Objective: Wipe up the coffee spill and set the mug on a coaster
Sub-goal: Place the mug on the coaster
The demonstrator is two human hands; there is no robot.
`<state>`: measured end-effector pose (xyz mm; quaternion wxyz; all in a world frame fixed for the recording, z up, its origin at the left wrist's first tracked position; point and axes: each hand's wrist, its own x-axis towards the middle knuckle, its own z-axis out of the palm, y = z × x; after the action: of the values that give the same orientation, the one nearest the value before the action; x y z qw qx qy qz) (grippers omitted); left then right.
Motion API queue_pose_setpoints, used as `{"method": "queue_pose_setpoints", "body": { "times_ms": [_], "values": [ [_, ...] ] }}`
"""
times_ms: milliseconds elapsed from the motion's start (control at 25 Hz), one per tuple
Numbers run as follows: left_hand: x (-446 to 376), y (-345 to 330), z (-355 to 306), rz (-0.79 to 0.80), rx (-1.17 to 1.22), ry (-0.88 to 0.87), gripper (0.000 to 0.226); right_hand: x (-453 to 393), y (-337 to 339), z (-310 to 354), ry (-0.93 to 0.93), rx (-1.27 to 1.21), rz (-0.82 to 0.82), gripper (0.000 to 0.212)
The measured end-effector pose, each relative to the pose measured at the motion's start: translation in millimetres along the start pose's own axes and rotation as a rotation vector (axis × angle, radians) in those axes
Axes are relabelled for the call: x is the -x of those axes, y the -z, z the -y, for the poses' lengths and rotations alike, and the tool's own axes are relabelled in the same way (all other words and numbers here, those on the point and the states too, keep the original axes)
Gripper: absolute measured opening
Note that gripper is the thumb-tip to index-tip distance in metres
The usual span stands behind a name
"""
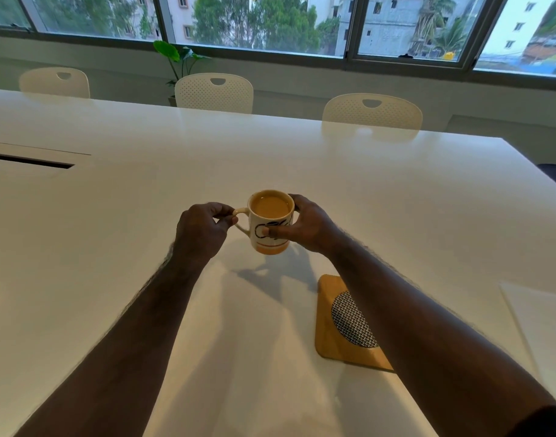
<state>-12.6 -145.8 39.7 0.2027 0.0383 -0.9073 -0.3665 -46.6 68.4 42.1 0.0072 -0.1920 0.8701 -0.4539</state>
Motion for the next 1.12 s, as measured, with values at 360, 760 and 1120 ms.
{"method": "queue_pose_setpoints", "body": {
  "times_ms": [360, 760, 1120],
  "values": [
    [40.8, -35.1, -65.6, 0.179, 0.104, -0.145, 0.016, 94.5, 67.3, -9.5, -0.124, 0.028, -0.113, 0.084],
    [84.7, -62.6, -99.6, 0.349, 0.119, -0.235, 0.020, 170.0, 81.5, -25.7, -0.269, 0.082, -0.220, 0.100],
    [99.6, -67.3, -92.5, 0.397, 0.109, -0.213, 0.020, 187.2, 67.0, -32.7, -0.350, 0.060, -0.236, 0.099]
  ]
}}
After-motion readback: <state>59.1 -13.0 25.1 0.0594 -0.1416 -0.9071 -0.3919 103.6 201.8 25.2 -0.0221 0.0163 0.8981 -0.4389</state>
